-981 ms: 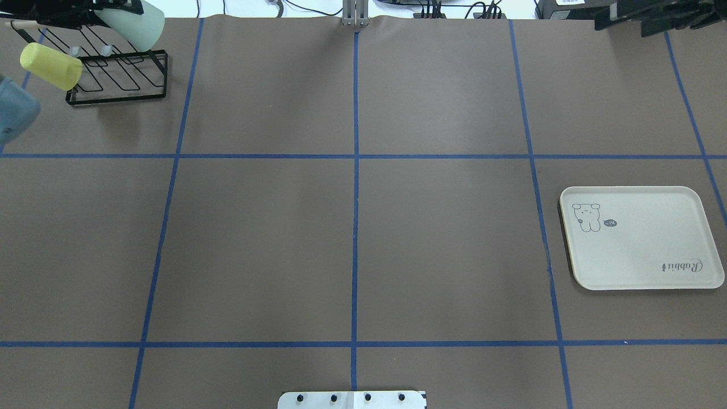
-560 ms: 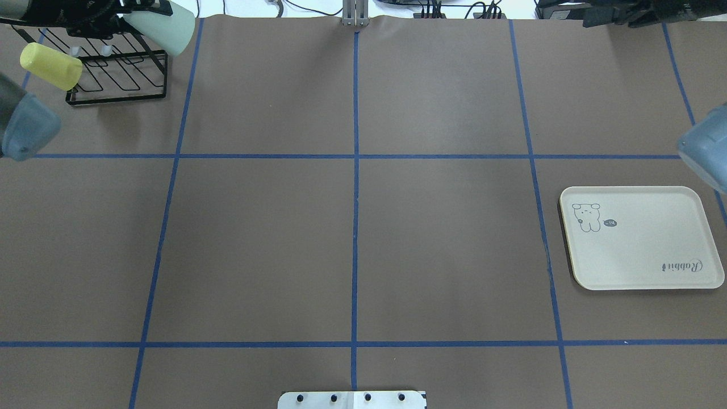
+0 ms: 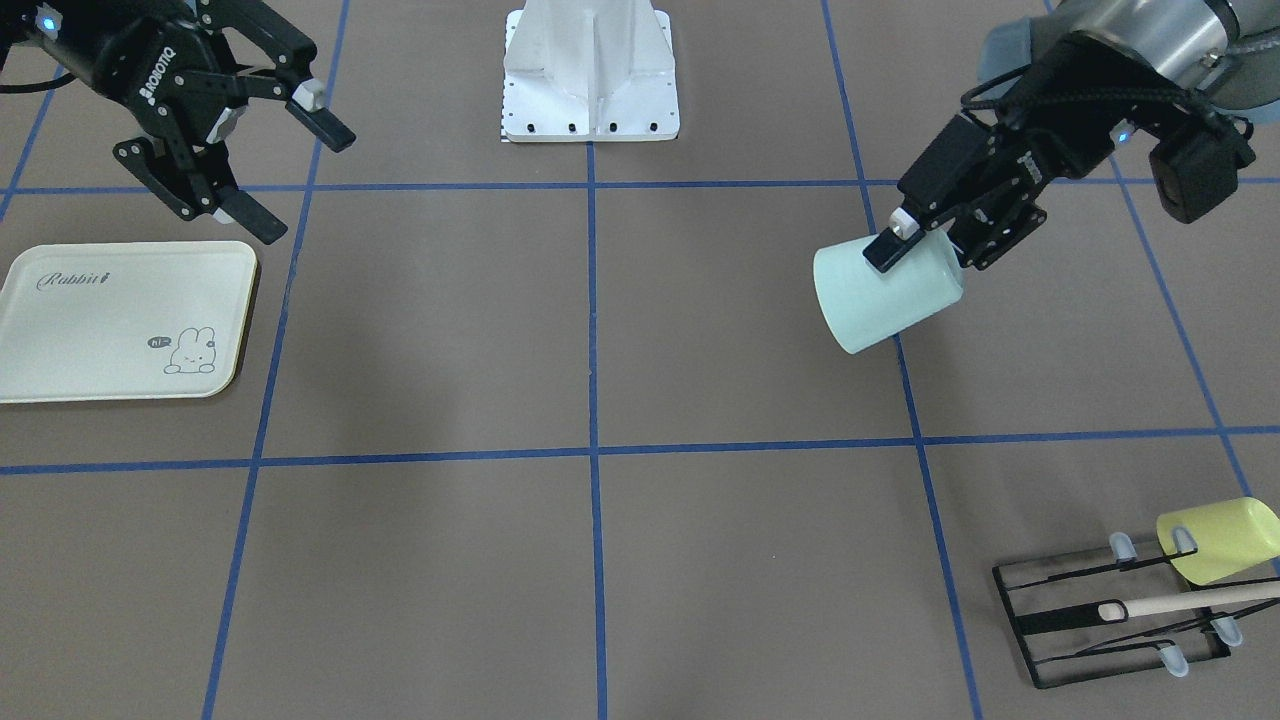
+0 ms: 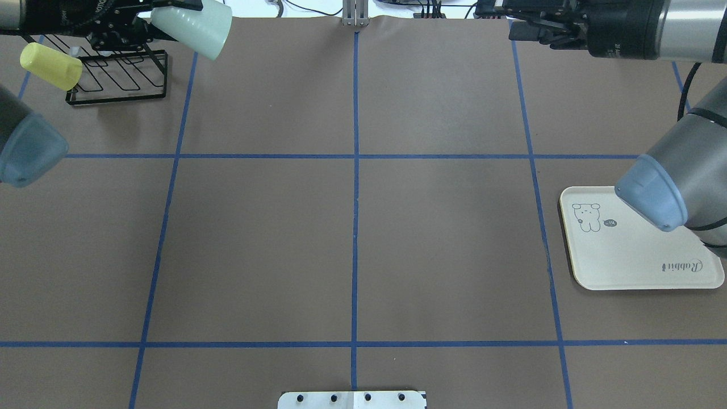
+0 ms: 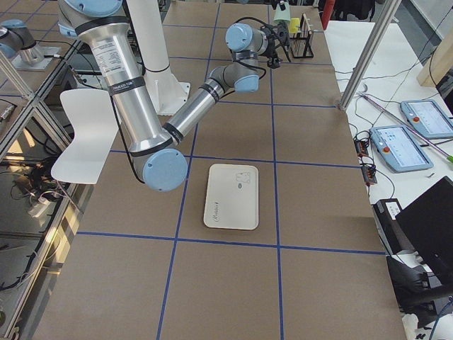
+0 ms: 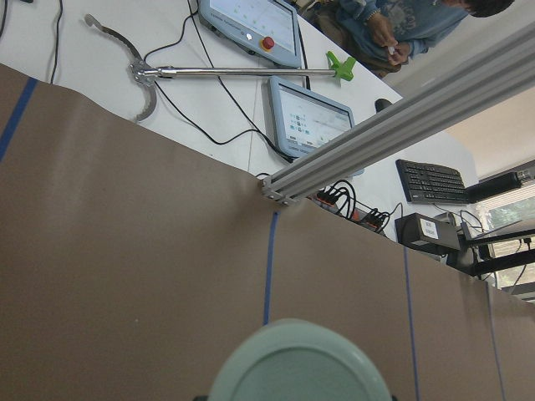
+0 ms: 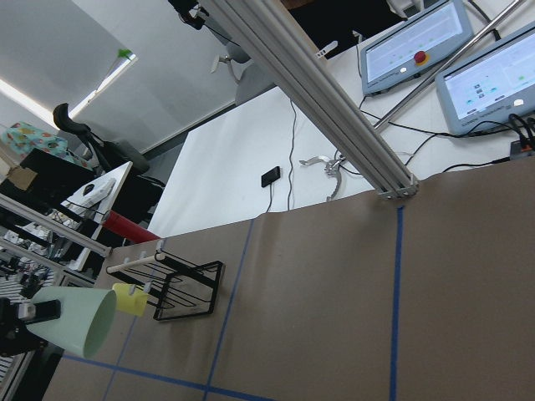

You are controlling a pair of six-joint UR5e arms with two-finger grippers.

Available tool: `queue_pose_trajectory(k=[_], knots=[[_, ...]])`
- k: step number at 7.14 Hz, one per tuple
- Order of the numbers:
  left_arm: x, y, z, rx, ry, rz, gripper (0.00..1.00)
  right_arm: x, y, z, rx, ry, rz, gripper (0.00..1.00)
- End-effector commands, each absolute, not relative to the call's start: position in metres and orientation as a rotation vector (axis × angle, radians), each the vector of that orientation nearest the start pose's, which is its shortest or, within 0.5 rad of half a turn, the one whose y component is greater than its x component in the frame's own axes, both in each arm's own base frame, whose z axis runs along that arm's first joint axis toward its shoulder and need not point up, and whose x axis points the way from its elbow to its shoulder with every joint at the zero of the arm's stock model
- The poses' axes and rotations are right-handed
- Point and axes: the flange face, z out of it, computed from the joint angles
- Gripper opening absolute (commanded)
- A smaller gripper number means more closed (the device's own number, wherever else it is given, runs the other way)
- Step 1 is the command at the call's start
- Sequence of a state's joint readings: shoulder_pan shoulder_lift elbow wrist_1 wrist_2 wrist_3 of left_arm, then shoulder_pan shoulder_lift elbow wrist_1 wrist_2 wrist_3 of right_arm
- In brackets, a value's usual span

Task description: Left arm grabs green cup and hands to right arm on tray

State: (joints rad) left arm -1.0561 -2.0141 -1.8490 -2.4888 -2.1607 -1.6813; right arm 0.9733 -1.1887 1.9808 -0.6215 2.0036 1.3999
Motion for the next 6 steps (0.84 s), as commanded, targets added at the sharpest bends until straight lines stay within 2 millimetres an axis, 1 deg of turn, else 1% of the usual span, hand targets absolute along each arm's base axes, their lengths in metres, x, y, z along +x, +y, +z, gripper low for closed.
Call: queue_pose_trajectory(k=[1,2,3,5,6], knots=[[0.209,-0.478,0.150,0.237,1.741,-0.396,0.02,-0.211,-0.452,0.149,0.656,-1.754,0.197,0.99],[0.209,-0.457,0.135,0.198,1.785,-0.387,0.02,-0.211,-0.443,0.146,0.661,-1.815,0.179,0.99],[0.205,-0.440,0.120,0.154,1.828,-0.391,0.02,-0.223,-0.429,0.141,0.672,-1.902,0.186,0.99],[0.196,-0.422,0.090,0.089,1.901,-0.402,0.02,-0.270,-0.384,0.134,0.689,-2.115,0.226,0.99],[0.195,-0.418,0.080,0.062,1.926,-0.405,0.02,-0.287,-0.365,0.133,0.684,-2.204,0.259,0.99]])
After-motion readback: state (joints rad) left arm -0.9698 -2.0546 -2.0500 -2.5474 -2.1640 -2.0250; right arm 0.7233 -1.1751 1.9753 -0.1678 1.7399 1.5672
